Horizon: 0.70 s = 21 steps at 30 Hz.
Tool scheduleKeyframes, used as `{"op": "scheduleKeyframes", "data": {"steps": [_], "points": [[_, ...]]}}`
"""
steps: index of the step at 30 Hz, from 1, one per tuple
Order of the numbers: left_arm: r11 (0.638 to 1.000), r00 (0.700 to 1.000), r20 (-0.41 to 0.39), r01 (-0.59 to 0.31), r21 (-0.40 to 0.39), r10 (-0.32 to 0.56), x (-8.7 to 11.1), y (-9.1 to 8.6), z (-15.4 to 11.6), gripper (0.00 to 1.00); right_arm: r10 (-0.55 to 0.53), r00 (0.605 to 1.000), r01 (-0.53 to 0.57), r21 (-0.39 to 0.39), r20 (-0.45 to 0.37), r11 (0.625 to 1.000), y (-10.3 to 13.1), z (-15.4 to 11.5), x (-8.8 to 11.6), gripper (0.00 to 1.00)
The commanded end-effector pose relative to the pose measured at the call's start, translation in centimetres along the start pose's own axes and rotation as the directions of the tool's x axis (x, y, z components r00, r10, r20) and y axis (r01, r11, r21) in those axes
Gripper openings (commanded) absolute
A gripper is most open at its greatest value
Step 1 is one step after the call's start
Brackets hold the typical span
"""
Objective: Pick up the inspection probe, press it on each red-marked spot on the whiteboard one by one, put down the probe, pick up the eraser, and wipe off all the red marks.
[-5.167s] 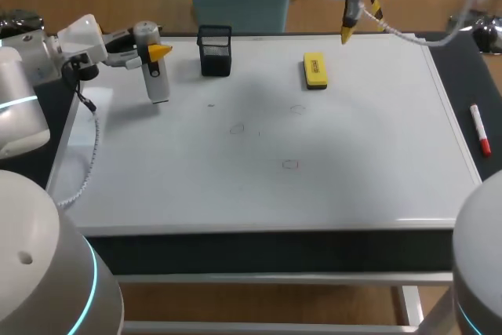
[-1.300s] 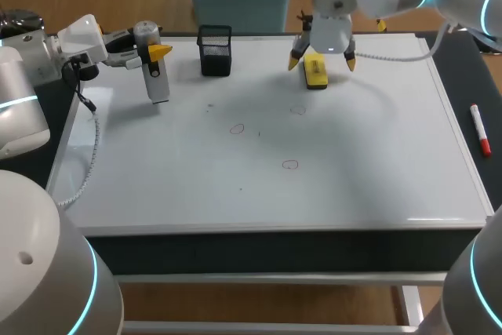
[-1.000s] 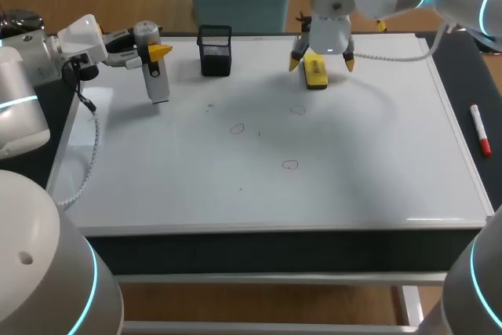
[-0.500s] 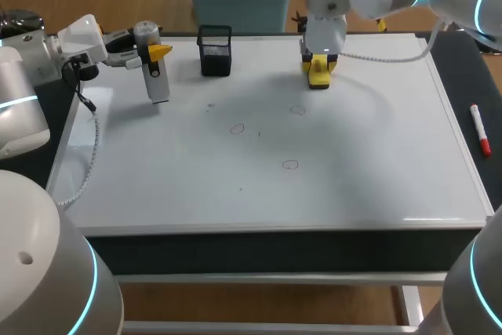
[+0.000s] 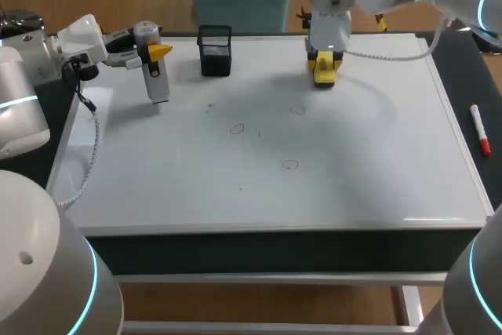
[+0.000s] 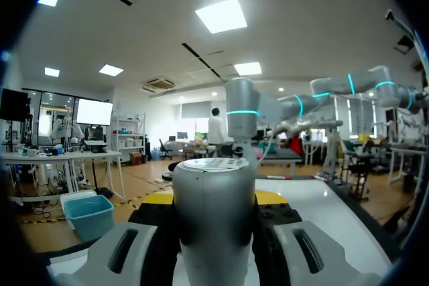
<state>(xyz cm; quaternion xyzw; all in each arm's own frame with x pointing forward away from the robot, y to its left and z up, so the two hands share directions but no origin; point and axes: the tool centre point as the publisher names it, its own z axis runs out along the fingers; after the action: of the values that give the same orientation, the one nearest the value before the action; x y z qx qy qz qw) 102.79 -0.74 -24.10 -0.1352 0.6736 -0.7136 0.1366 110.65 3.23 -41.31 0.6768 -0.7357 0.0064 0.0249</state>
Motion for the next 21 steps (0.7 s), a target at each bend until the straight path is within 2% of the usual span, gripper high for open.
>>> {"op": "scheduleKeyframes", "data": {"steps": [1,9,11,19,21], "points": [[1.000,1.000,0.000,-0.002,0.003,0.002,0.0,0.0,0.0,0.00,0.037,0.999,-0.037,0.003,0.002,0.999,-0.4,-1.3,2.0,0.00],[1.000,1.000,0.000,-0.002,0.003,0.002,0.0,0.0,0.0,0.00,0.152,0.988,-0.152,0.025,0.016,0.988,-1.0,-2.9,6.9,0.00],[1.000,1.000,0.000,-0.002,0.003,0.002,0.0,0.0,0.0,0.00,0.178,0.984,-0.178,0.028,0.012,0.984,-1.2,-2.9,8.1,0.00],[1.000,1.000,0.000,-0.002,0.003,0.002,0.0,0.0,0.0,0.00,0.280,0.956,-0.280,-0.004,0.084,0.960,-1.7,-3.0,12.8,0.00],[1.000,1.000,0.000,-0.002,0.003,0.002,0.0,0.0,0.0,0.00,0.297,0.952,-0.299,0.008,0.077,0.954,-1.7,-2.9,13.7,0.00]]}}
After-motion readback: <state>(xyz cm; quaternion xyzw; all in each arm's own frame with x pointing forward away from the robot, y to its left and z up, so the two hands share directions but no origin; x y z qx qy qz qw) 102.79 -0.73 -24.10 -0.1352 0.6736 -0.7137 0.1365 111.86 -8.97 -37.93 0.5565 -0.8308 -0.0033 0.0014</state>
